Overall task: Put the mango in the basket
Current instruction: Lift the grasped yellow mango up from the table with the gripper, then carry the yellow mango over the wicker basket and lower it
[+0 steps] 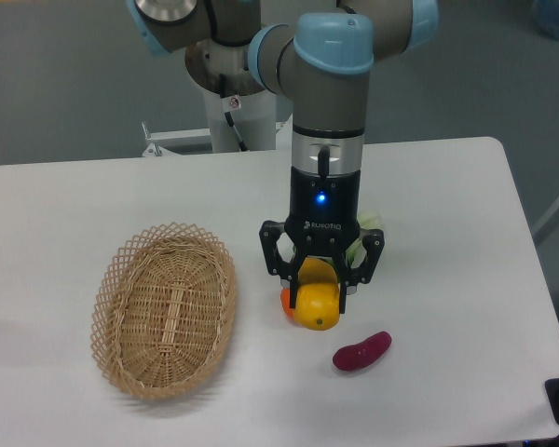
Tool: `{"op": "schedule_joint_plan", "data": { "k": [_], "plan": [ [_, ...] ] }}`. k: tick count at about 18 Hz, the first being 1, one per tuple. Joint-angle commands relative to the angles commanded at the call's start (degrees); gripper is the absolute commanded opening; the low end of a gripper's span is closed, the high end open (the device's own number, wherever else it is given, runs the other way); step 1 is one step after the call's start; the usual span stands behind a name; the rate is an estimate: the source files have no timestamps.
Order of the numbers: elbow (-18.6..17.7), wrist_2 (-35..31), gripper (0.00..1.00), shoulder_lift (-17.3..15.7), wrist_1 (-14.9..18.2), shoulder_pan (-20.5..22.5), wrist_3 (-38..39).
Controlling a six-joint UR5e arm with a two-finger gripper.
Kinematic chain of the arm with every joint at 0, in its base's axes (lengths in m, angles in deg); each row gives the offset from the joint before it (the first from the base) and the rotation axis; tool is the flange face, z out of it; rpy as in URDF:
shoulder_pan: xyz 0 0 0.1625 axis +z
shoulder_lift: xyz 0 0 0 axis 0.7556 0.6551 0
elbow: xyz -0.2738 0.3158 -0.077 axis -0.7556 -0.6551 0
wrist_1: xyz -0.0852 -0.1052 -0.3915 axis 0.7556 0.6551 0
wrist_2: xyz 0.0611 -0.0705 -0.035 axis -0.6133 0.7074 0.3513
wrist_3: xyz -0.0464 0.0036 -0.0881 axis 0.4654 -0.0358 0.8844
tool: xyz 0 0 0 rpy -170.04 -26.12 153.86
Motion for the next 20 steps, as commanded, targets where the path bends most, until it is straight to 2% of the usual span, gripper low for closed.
{"op": "schedule_joint_plan", "data": {
  "k": [7,11,16,20],
  "plan": [
    [-0.4,-0.2,0.49,0.7,0.0,-0.2,0.1],
    [-0.5,-2.5,0.49,1.7,0.2,-2.0,0.6],
    [-3.1,-7.7,0.49,1.9,0.2,-4.9,1.2],
    [-4.6,-8.0,0.49,2.0,0.2,-6.6,6.3]
  ]
}}
